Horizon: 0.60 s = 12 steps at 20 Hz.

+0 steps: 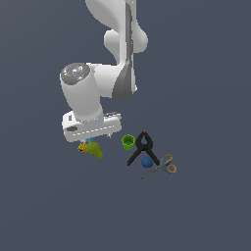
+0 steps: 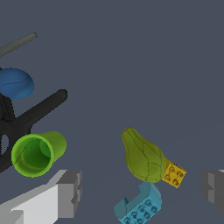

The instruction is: Pick up a designated object from a clutter of objects.

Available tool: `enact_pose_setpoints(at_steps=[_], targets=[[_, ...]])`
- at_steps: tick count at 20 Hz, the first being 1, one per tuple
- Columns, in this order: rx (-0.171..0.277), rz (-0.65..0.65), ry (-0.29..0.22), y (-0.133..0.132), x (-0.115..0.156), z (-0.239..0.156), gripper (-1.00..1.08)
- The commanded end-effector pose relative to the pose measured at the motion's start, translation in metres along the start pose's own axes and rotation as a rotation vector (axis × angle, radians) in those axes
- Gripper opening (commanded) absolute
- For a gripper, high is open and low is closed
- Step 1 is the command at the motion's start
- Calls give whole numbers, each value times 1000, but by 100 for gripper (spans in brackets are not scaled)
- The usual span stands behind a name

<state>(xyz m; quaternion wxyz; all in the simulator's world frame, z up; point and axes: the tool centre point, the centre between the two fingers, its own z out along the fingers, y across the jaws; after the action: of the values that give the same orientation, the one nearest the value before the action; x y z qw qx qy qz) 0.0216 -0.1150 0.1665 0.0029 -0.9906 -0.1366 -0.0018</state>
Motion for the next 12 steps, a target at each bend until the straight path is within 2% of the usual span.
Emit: enact_pose_setpoints(at_steps=[1,12], targets=[[-1,-41,0,9,-5,18,100],[-4,-148,-4,33,-24,68,100]])
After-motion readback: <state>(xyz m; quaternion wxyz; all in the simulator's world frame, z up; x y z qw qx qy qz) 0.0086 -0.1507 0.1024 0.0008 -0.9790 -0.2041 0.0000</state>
